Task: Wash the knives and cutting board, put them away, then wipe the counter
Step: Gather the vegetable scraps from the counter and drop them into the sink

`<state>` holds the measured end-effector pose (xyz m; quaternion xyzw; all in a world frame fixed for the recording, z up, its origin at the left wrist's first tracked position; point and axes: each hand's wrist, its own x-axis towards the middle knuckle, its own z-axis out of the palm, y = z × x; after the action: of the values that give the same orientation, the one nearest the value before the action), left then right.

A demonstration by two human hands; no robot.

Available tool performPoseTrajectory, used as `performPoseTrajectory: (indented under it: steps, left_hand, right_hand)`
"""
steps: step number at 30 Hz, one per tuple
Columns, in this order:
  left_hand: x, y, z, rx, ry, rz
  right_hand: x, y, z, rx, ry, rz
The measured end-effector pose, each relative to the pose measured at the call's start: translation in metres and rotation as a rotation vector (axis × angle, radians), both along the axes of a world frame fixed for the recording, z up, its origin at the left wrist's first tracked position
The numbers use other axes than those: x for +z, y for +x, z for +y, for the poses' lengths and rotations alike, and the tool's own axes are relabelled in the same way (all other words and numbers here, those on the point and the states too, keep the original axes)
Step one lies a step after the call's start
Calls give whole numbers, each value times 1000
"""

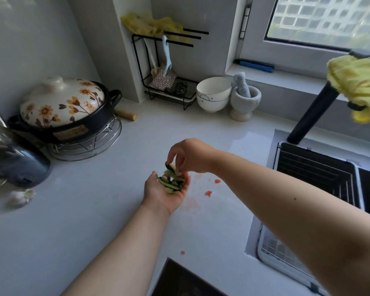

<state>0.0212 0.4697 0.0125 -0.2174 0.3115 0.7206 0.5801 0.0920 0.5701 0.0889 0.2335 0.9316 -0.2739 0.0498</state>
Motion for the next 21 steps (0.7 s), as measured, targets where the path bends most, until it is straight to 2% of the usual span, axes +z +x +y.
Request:
performPoseTrajectory:
  steps: [5, 10, 16, 21]
  left_hand:
    - [5, 10, 2, -22, 2, -27]
    - [5, 13, 4, -45, 6, -22]
    - [12, 21, 8, -57, 1, -10]
    - [13, 27, 10, -78, 30, 1]
  right_hand:
    - [-5, 14, 7, 18, -77, 16]
    - [-9, 31, 22, -81, -214, 96]
    - [-18, 43, 16, -95, -171, 104]
    - [-19, 46, 20, -17, 0, -29]
